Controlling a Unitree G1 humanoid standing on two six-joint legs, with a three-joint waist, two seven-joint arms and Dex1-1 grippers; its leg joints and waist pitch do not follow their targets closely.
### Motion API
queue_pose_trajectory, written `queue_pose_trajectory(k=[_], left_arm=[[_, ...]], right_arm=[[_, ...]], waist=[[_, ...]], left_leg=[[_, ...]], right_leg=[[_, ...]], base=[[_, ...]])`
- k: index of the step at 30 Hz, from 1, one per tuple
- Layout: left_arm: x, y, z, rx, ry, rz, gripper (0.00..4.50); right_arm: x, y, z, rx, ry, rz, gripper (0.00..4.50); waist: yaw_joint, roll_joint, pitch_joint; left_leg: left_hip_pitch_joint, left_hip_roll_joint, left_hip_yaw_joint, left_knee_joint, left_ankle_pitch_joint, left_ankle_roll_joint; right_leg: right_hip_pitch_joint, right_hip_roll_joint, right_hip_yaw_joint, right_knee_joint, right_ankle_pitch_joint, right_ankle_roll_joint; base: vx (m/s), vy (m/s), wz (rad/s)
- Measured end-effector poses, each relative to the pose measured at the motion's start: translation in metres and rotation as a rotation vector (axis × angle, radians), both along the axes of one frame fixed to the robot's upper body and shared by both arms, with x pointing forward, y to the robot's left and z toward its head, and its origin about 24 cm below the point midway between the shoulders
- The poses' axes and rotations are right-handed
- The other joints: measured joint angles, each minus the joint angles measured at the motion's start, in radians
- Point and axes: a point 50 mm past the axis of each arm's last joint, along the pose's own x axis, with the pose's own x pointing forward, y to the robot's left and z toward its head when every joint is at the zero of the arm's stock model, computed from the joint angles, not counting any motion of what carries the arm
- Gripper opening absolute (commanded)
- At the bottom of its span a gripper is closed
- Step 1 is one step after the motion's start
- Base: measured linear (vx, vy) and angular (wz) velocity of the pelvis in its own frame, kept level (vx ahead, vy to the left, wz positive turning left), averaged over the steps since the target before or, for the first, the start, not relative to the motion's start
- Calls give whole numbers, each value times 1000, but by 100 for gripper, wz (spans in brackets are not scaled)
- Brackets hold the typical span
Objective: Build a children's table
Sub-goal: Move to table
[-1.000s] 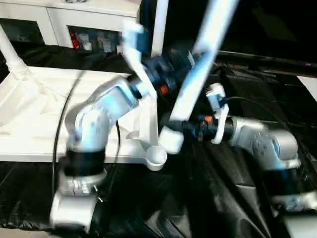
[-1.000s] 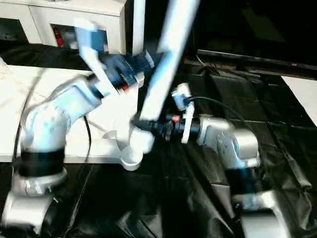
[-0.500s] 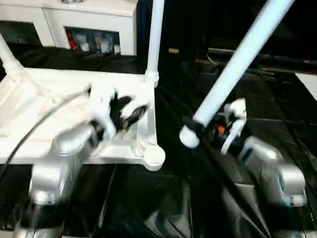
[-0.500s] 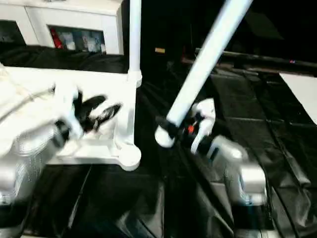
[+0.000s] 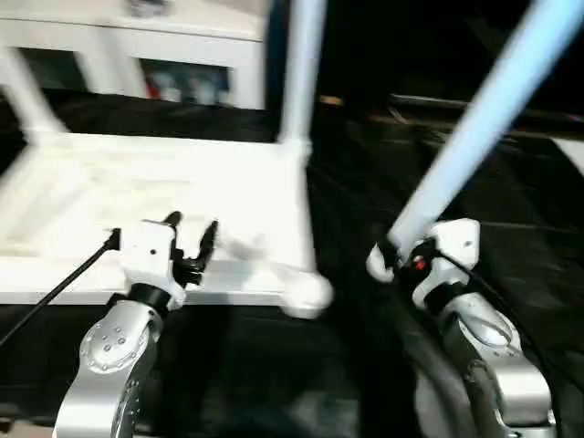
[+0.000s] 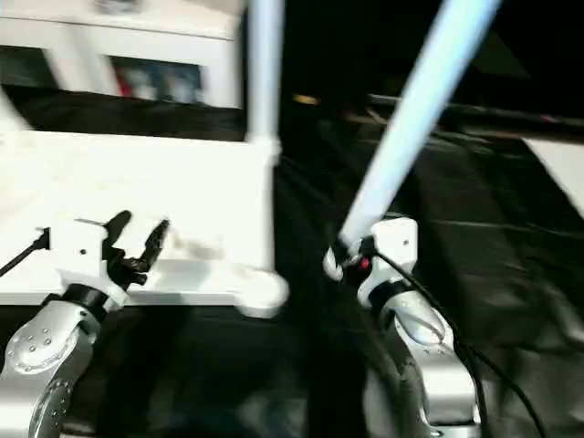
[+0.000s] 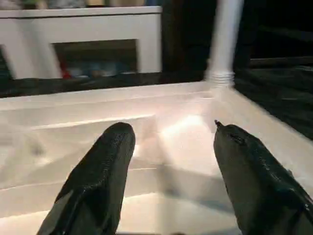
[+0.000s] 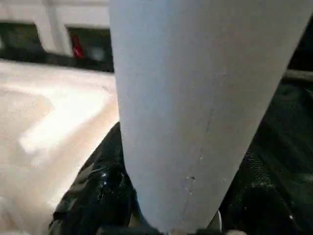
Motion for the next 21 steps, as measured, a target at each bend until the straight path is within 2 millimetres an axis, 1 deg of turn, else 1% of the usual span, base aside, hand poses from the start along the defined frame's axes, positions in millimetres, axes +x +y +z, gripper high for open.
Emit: queue_pose_trajectory(k=[1,2,3,4,5,6,7,8,9,10,11,12,13,14,15,16,17,18,19,20,21], left_arm=[[0,3,0,11,-6,14,299],[0,4,2,34,-18,28,299],[0,5,2,43,-24,33,299],[0,4,2,51,-28,37,299],[0,1,1,54,-24,36,299],[0,-3,0,50,-22,25,299],[0,-4,0,48,-21,23,299],[0,-3,0,54,-24,28,299],[1,-4,1,58,-28,27,299],[2,-5,3,57,-34,24,299],[4,-5,4,56,-41,23,299],[5,-6,5,52,-41,22,299],[7,-6,6,47,-41,19,299],[9,-7,4,40,-29,16,299],[10,-8,-2,42,-3,2,299],[12,-12,-6,48,20,-26,299],[19,-16,-3,57,13,-62,299],[24,-18,3,65,-6,-83,299],[27,-19,5,63,-12,-93,299],[28,-19,5,44,-5,-91,299],[28,-19,5,19,0,-86,299]], right_arm=[[0,3,2,21,-12,16,190],[0,4,2,39,-14,27,190],[0,4,2,45,-13,32,190],[0,4,2,56,-11,36,190],[-1,1,1,66,4,33,190],[-2,-1,-2,70,26,41,190],[-2,0,-3,73,43,64,190],[-3,3,-4,88,52,91,190],[-3,4,-4,93,53,105,190],[-3,4,-5,94,54,120,190],[-3,5,-6,94,63,142,190],[-1,6,-7,87,71,169,190],[3,8,-6,77,73,194,190],[8,8,-2,68,68,220,190],[9,7,-3,66,80,241,190],[8,5,-6,63,100,251,190],[9,1,-9,56,121,257,190],[10,0,-11,56,136,261,190],[10,0,-15,56,158,269,190],[13,2,-16,52,166,285,190],[15,3,-13,41,155,292,190]], waist=[[-14,1,1],[-25,0,0],[-34,-3,-1],[-39,-15,-4],[-43,-12,-1],[-48,-8,0],[-58,0,4],[-66,9,8],[-68,11,9],[-63,11,8],[-53,14,6],[-47,1,-2],[-39,-15,-12],[-24,-26,-14],[-4,-17,-14],[-3,-10,-10],[-5,3,-8],[-14,10,-1],[-24,8,1],[-43,8,1],[-51,8,1]], left_leg=[[0,-9,6,-3,2,12],[0,-21,17,-3,2,24],[-2,-28,26,-4,4,30],[-4,-42,38,-9,6,32],[-6,-43,44,-15,8,30],[-4,-42,47,-19,9,25],[-5,-40,42,-21,11,21],[-8,-34,34,-24,14,16],[-13,-27,33,-28,17,11],[-18,-16,32,-34,20,7],[-25,-5,32,-50,24,0],[-31,-5,32,-67,32,-12],[-45,-9,35,-75,36,-19],[-60,-17,12,-38,26,-56],[-65,-24,-46,30,18,-74],[-50,-21,-84,71,23,-83],[-16,-8,-96,47,-6,-88],[-3,0,-89,23,-16,-73],[-3,10,-79,11,-11,-75],[-3,14,-79,3,-9,-77],[-3,14,-79,0,-8,-77]], right_leg=[[-6,-1,-13,22,-21,-29],[-18,8,-41,76,-26,-28],[-15,22,-52,83,-29,-20],[-6,37,-58,67,-28,-18],[-1,48,-43,56,-23,-10],[-1,50,-40,47,-21,-9],[3,53,-42,40,-22,-9],[15,55,-51,53,-37,-10],[16,57,-56,82,-47,-11],[16,62,-60,122,-49,-9],[27,68,-62,129,-49,-9],[47,67,-59,106,-51,-11],[64,60,-50,65,-81,-18],[46,36,-63,60,-90,0],[51,33,-69,67,-83,1],[52,32,-84,66,-78,-1],[49,32,-98,67,-73,-3],[48,31,-107,62,-66,-5],[47,37,-107,49,-59,-8],[49,42,-107,32,-36,-14],[49,43,-107,24,-19,-15]], base=[[-27,246,13],[-41,202,7],[-70,145,-5],[-70,145,-5],[-101,108,2],[-110,81,-1],[-110,81,-1],[-125,50,-1],[-131,-8,14],[-131,-8,14],[-116,-77,14],[-119,-133,2],[-119,-133,2],[-51,-149,-16],[1,-103,-46],[1,-103,-46],[-66,-34,-39],[-127,-14,-3],[-127,-14,-3],[-112,-5,-9],[-80,11,-20]])
